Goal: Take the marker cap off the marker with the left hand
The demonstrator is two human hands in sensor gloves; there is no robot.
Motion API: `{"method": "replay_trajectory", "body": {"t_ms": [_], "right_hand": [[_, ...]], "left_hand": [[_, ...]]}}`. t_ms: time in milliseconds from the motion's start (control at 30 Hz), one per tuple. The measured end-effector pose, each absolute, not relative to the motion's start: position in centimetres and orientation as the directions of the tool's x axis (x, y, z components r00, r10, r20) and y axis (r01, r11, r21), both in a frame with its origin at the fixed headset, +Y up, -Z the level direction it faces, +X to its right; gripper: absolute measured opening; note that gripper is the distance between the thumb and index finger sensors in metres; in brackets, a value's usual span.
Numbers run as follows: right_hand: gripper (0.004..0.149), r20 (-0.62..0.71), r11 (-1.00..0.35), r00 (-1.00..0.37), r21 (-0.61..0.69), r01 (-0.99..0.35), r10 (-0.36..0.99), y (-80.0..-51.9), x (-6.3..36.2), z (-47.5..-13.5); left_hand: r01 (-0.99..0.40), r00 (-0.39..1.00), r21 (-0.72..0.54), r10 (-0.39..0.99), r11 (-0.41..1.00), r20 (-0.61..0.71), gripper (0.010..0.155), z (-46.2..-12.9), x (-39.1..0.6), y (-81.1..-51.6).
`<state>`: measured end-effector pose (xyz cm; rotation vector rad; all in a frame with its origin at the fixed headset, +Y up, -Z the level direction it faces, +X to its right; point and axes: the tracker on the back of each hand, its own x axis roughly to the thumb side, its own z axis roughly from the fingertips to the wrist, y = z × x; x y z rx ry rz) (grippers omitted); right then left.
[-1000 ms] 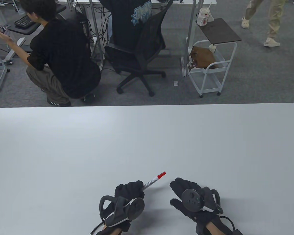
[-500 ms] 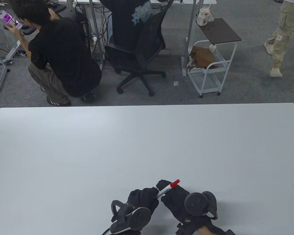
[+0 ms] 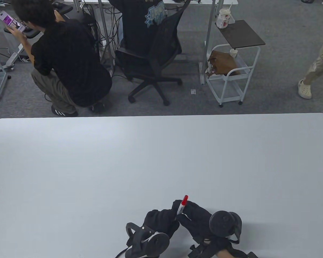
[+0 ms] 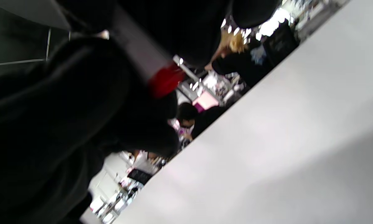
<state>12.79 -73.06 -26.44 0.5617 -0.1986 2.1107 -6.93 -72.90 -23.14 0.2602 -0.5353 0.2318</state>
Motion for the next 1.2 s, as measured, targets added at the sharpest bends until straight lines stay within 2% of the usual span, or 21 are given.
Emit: {"method": "replay_trajectory", "body": {"t_ms": [100,167,233,300,367,400,533,667,767,900,1033,1200], "right_hand": [[0.045,0.483,-0.600,-0.519,0.017,-0.799,0.705,-71.9,13.5,-26.3],[0.045,0.507,-0.695,-0.637,-0.099,-0.712,0.581,-71.4,13.8,-26.0],[0.045,0.504,-0.836,-0.809,-0.266,-0.479,0.303,-71.0,13.6,-25.6],[0.045,0.434,-0.887,-0.900,-0.403,-0.224,0.031,-71.1,13.2,-25.3],[0.044,0.383,-0.887,-0.917,-0.455,-0.084,-0.110,-71.4,12.8,-25.1],[0.045,0.380,-0.886,-0.915,-0.460,-0.062,-0.134,-71.5,12.6,-25.1],[0.045,0.416,-0.906,-0.901,-0.416,-0.072,-0.120,-72.0,12.1,-25.2],[0.045,0.423,-0.911,-0.877,-0.411,0.036,-0.225,-72.9,11.1,-25.2],[0.046,0.453,-0.925,-0.863,-0.377,0.042,-0.223,-73.3,10.6,-25.2],[0.046,0.494,-0.946,-0.854,-0.325,-0.007,-0.163,-73.6,10.4,-25.3],[0.046,0.531,-0.959,-0.847,-0.259,-0.114,-0.043,-73.5,11.0,-25.5],[0.046,0.552,-0.957,-0.833,-0.256,-0.133,-0.032,-73.5,10.7,-25.3]], "left_hand": [[-0.246,0.856,0.170,0.131,0.954,0.501,0.056,-23.7,-7.7,-72.8],[-0.233,0.869,0.162,0.130,0.959,0.478,0.058,-24.1,-8.5,-72.6],[-0.224,0.889,0.197,0.117,0.955,0.444,0.060,-24.3,-9.5,-72.3],[-0.203,0.904,0.227,0.094,0.952,0.416,0.065,-24.4,-10.4,-72.0],[-0.169,0.915,0.253,0.057,0.953,0.399,0.068,-24.5,-11.0,-71.8],[-0.151,0.923,0.264,0.040,0.953,0.384,0.069,-24.5,-11.3,-71.7],[-0.103,0.913,0.285,-0.023,0.953,0.407,0.072,-24.3,-11.3,-71.7],[-0.065,0.876,0.296,-0.087,0.953,0.475,0.074,-23.8,-10.0,-72.1],[-0.014,0.855,0.316,-0.152,0.949,0.495,0.071,-23.6,-9.3,-72.5],[-0.022,0.833,0.282,-0.138,0.959,0.536,0.056,-23.7,-8.7,-73.0],[0.021,0.838,0.312,-0.187,0.950,0.513,0.052,-23.7,-8.6,-73.1],[0.027,0.837,0.363,-0.219,0.931,0.501,0.049,-23.7,-8.5,-73.1]]}}
